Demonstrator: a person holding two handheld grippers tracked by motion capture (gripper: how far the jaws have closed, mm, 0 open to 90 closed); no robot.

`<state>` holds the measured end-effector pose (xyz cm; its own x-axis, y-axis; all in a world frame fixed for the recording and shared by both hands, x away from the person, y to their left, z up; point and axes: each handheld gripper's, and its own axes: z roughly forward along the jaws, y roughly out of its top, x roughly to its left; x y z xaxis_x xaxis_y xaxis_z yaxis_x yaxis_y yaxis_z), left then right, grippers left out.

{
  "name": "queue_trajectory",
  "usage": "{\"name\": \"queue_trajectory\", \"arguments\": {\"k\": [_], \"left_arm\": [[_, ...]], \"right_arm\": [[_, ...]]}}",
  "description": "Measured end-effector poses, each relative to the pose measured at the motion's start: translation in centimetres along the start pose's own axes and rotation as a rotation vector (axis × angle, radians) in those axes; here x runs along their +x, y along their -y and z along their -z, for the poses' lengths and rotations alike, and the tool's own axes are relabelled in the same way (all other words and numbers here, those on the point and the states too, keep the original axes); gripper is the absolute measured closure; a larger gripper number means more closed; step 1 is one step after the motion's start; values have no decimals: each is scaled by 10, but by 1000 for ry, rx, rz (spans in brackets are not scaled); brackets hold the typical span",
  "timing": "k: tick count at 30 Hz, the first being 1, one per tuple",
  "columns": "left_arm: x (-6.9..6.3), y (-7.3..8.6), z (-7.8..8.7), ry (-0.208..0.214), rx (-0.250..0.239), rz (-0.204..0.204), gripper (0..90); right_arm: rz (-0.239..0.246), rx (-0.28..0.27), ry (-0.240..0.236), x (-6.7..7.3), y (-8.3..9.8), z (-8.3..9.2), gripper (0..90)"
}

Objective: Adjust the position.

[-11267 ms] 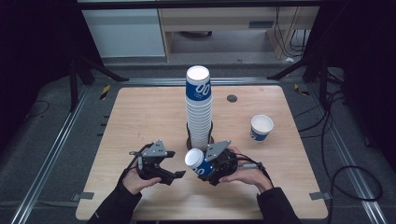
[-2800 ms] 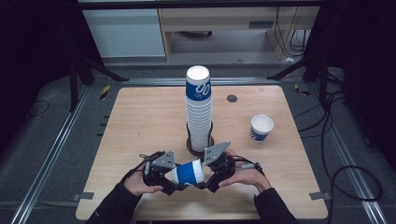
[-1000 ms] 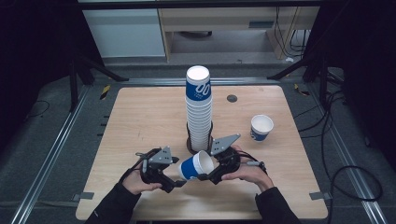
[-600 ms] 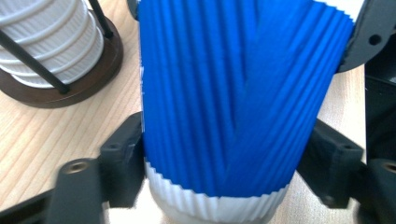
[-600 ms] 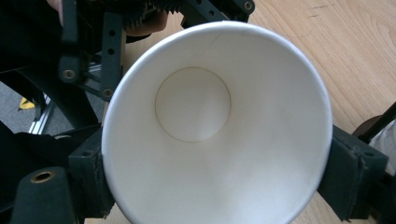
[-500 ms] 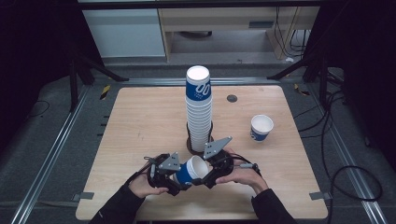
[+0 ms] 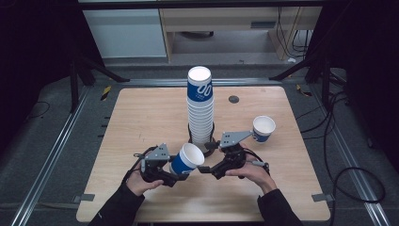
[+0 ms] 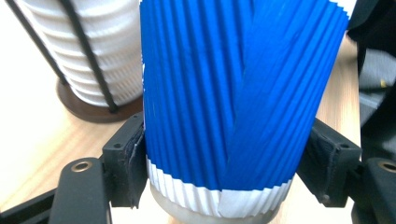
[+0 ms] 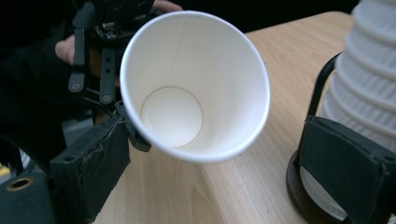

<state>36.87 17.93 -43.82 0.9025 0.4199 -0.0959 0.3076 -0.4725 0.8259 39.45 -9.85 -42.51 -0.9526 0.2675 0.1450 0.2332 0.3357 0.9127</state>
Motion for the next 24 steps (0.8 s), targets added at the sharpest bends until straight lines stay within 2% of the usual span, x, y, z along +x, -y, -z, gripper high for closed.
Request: {"name": "queue_trajectory", "arguments": {"k": [4,8,16,24], "left_arm": [[0,-1,3,-13,-61,28,265],[-7,-4,0,-10,-98,37,265],[-22,-8,-9,9,-97,-11,265],[-27,-9,-12,12,-95,-31,264]], "right_arm": [[-36,-51,-7,-2,-1,3,87],[-50,-60,-29,0,-1,-2,95],[-70,-84,-93,7,-3,-11,137],[-89,-79,-142,11,-2,-18,189]]}}
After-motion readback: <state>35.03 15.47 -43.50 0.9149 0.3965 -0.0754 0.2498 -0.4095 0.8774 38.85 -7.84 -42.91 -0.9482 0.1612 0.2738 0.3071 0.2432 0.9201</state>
